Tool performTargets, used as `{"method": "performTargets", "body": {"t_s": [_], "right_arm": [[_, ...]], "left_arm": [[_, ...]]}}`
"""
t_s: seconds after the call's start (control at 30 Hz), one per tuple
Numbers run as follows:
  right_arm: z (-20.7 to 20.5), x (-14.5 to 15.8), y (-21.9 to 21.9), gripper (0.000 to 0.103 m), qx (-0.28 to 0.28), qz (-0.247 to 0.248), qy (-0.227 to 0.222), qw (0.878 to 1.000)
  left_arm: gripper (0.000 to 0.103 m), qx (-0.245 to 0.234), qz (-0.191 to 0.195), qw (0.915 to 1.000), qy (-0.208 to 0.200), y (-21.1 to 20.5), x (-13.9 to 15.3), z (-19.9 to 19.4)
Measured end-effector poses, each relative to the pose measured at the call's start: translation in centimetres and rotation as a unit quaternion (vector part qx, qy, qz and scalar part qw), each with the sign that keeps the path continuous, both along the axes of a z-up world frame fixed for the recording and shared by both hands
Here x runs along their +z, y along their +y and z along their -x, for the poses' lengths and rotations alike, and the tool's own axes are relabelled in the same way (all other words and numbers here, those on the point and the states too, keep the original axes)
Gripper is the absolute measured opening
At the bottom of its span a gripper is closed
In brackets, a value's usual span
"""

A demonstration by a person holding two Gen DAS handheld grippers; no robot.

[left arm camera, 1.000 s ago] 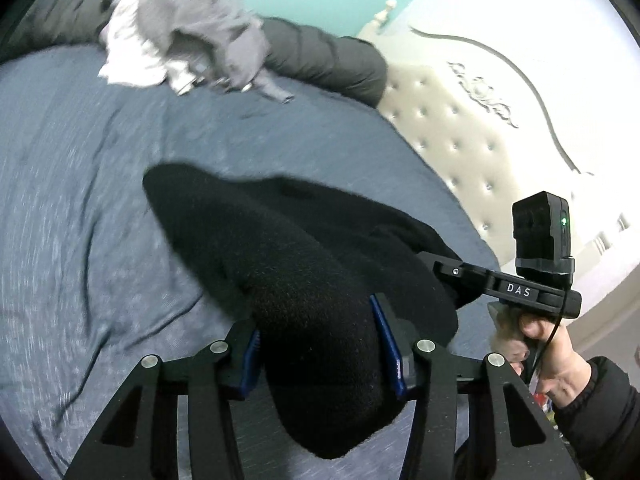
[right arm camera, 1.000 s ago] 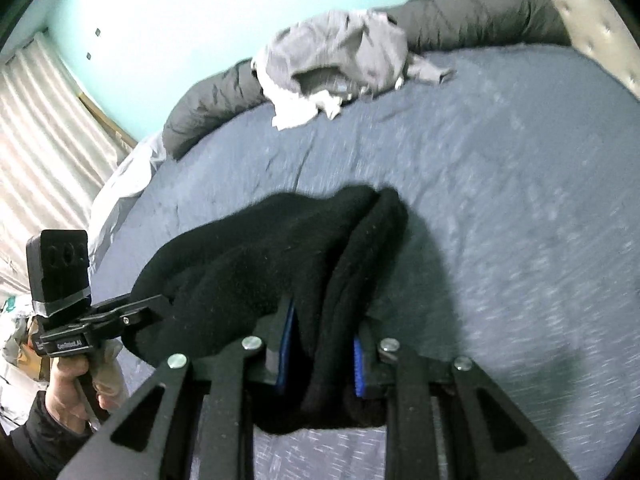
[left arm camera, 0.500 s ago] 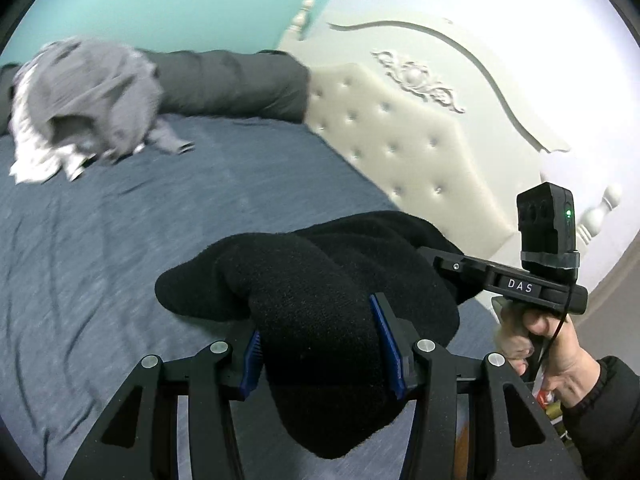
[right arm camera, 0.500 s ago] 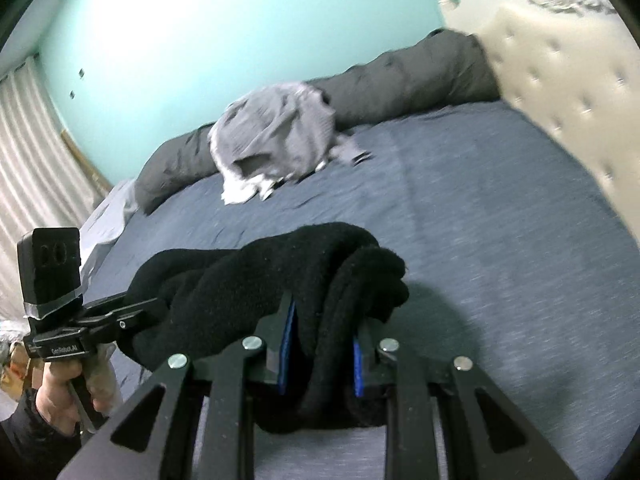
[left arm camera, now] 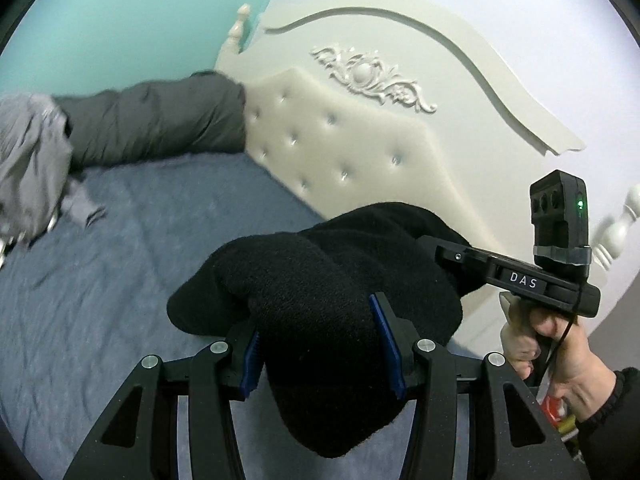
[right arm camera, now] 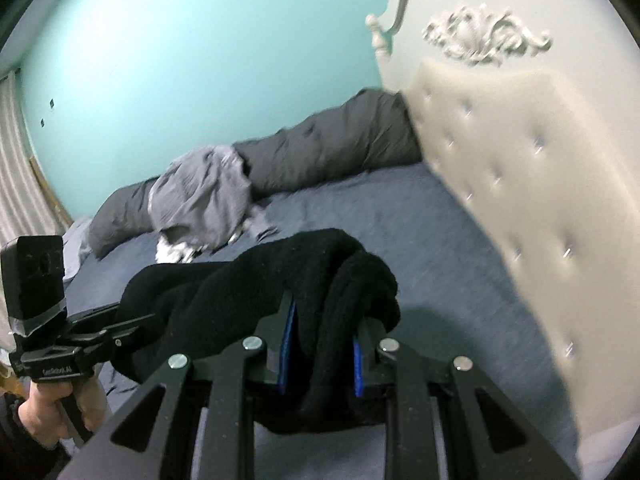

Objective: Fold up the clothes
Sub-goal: 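Lift the bundle end with both grippers and fold it over onto itself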

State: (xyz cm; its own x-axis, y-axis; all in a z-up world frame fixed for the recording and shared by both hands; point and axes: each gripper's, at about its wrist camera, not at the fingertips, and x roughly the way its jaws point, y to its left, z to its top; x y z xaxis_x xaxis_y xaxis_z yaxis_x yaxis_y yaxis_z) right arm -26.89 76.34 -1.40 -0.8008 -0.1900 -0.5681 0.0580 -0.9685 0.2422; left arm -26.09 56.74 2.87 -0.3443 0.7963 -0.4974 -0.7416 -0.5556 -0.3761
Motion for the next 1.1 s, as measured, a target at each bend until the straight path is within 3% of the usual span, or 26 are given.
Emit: {"method": "performTargets", "body": {"t_s": [0.13,0.27,0.4,0.5,0.8,1.0,1.1], "right_arm": [[1.3,-0.4,3.5,0.022,-0.021,-0.025,0.011,0.999],[1.4,-4.8,6.0,0.022,-0.039,-0.026,-0.015,0.999],[0.1,-12.1,7.9,0.022,-0.057,-0.011,-0.086,0.995],[-2.0,-15.0,9.2,0.022,-0.054,0.007,-0.111,0.992],[-4.8,-16.2,9.9,0.020,-0.053,0.031,-0.160,0.985],[-5.7,-18.2,10.0,0.019,-0.072,0.040,-0.215,0.973],[-6.3,-18.6,9.8,0.020,-0.075,0.017,-0.228,0.971]], "left_arm": [[0.053,0.001,-0.002,0.9996,0.027,4.6,-0.2,0.2],[0.053,0.005,0.003,0.9995,0.030,7.9,-3.6,-0.1],[0.053,-0.010,0.040,0.9987,-0.030,10.2,-10.1,-0.8],[0.053,-0.026,0.057,0.9960,-0.065,10.6,-13.2,-2.0],[0.052,-0.028,0.054,0.9871,-0.148,9.5,-15.1,-4.0],[0.053,-0.021,0.071,0.9690,-0.236,8.9,-18.2,-4.1],[0.055,-0.024,0.092,0.9637,-0.250,8.6,-19.0,-4.4]]}}
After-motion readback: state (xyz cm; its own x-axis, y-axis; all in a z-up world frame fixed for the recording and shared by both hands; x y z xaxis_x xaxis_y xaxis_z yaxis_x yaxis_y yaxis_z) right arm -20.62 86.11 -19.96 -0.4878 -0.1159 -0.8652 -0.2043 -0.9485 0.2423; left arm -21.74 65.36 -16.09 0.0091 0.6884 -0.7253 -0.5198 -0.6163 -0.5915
